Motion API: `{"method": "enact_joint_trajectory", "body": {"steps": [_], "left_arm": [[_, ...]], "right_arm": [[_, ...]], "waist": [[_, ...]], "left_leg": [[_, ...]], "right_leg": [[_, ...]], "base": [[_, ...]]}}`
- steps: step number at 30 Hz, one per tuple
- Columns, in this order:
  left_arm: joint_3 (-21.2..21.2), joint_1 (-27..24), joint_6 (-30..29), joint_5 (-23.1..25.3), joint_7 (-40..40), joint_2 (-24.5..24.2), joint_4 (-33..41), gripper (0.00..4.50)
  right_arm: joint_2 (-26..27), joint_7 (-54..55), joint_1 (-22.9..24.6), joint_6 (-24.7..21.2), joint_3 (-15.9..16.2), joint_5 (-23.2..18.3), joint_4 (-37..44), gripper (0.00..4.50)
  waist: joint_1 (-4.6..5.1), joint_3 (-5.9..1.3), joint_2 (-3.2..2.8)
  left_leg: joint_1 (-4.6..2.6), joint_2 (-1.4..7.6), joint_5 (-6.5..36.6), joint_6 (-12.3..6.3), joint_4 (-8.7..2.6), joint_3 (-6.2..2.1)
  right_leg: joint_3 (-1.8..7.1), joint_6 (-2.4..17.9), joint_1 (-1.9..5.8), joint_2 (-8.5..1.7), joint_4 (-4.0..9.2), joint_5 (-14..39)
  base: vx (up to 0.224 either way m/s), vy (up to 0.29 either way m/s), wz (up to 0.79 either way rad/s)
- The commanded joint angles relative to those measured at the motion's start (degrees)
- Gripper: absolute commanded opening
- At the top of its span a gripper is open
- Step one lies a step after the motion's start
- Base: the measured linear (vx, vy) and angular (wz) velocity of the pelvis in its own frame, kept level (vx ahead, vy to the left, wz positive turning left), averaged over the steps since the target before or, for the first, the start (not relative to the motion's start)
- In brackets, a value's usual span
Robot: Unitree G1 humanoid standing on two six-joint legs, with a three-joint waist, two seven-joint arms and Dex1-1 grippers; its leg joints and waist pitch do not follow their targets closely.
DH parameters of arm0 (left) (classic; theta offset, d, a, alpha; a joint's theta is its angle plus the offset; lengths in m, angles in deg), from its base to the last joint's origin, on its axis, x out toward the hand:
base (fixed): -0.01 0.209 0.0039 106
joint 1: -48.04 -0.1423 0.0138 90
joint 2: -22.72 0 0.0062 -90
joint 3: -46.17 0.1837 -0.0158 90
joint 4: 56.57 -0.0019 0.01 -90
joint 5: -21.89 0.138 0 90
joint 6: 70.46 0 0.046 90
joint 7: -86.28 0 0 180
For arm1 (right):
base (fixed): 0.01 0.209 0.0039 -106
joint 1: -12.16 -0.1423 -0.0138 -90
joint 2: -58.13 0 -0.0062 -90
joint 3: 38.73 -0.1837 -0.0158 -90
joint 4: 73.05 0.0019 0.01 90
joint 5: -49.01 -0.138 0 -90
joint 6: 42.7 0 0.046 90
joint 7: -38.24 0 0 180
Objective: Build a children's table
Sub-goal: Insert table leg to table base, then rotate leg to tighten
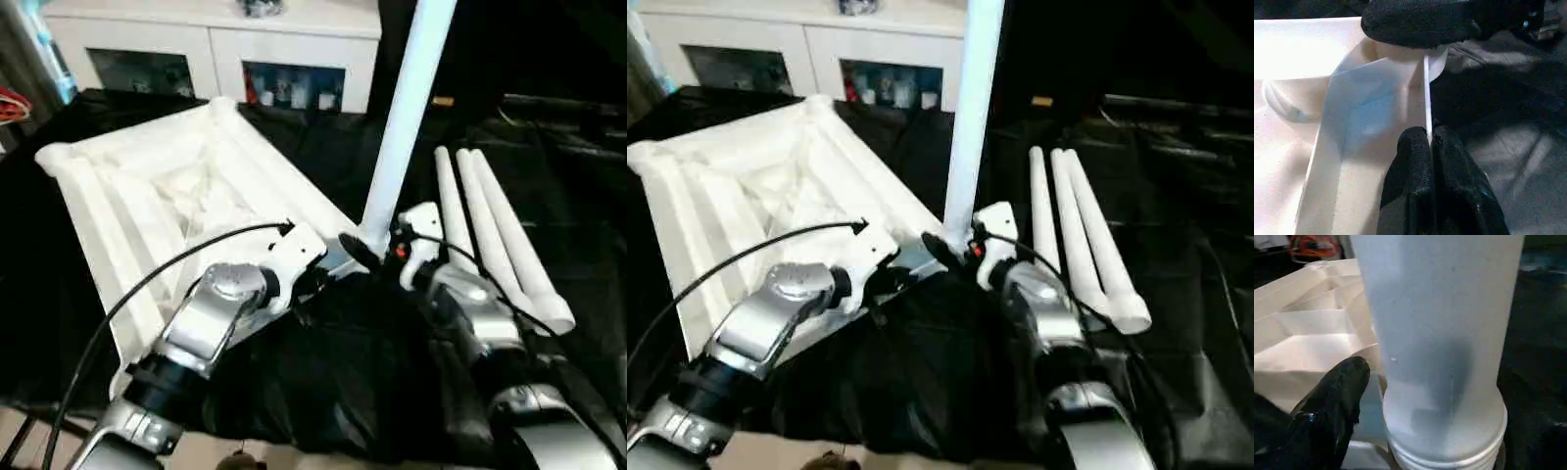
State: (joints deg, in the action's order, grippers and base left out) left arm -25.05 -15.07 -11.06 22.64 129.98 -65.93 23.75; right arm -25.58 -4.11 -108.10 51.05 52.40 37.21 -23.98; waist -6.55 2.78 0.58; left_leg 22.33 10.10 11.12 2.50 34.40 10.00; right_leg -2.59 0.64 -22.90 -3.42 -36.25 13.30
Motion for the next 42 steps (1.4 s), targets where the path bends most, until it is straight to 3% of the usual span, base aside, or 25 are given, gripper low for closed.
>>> {"method": "enact_joint_trajectory", "body": {"steps": [1,9,15,21,33,40,42], "left_arm": [[0.60,1.32,5.13,-2.88,3.18,0.98,4.21,0.00],[1.36,1.22,8.38,-3.21,7.47,-1.46,2.90,0.00],[2.22,0.84,10.82,-3.33,12.13,-3.50,1.88,0.00],[3.44,0.47,12.55,-3.42,16.47,-6.04,0.76,0.00],[3.25,0.58,15.48,-2.57,19.62,-8.89,-2.07,0.00],[3.10,0.33,15.87,-2.64,20.04,-8.96,-2.96,0.00],[1.94,0.54,14.48,-3.23,17.60,-6.96,-3.22,0.00]], "right_arm": [[-0.23,-3.24,0.88,-1.66,2.14,-0.59,2.17,3.97],[-3.71,-8.08,4.00,-3.91,2.88,-0.46,7.26,3.97],[-6.67,-12.80,6.90,-5.58,3.94,-0.98,11.64,3.97],[-9.16,-16.35,8.83,-5.96,5.34,-0.27,14.18,3.97],[-10.72,-18.75,9.69,-6.35,6.97,0.03,15.86,2.86],[-10.71,-19.22,10.00,-6.27,7.58,-0.07,15.42,2.74],[-8.83,-16.64,9.84,-6.87,7.25,0.09,14.22,2.73]], "waist": [[0.04,-3.97,-0.03],[-0.25,-3.94,-0.09],[-0.40,-4.00,-0.19],[-0.58,-3.84,-0.24],[-0.62,-3.73,-0.15],[-0.64,-3.73,-0.06],[-0.61,-3.74,0.12]], "left_leg": [[-1.30,3.27,-0.89,-7.22,-3.08,-0.90],[-1.25,3.20,0.64,-6.13,-3.18,-0.93],[-1.16,3.10,0.10,-6.43,-3.04,-0.95],[-1.31,3.25,2.37,-5.39,-3.23,-0.98],[-1.30,3.19,4.13,-4.27,-3.36,-0.99],[-1.22,3.16,4.23,-4.25,-3.34,-0.99],[-1.27,3.16,4.41,-4.20,-3.33,-0.93]], "right_leg": [[2.52,16.16,3.45,-4.71,2.64,-12.25],[2.51,15.94,3.45,-4.81,2.77,-10.62],[2.49,15.81,3.46,-4.75,2.63,-11.84],[2.51,15.69,3.39,-4.84,2.94,-8.39],[2.58,15.16,3.30,-4.86,3.08,-5.53],[2.56,15.26,3.28,-4.88,3.02,-5.10],[2.58,15.27,3.27,-4.88,3.05,-4.75]], "base": [[0.000,0.000,0.00],[0.000,0.000,0.00],[0.000,0.000,0.00],[0.000,0.000,0.00],[0.000,0.000,0.00],[0.000,0.000,0.00],[0.000,0.000,0.00]]}}
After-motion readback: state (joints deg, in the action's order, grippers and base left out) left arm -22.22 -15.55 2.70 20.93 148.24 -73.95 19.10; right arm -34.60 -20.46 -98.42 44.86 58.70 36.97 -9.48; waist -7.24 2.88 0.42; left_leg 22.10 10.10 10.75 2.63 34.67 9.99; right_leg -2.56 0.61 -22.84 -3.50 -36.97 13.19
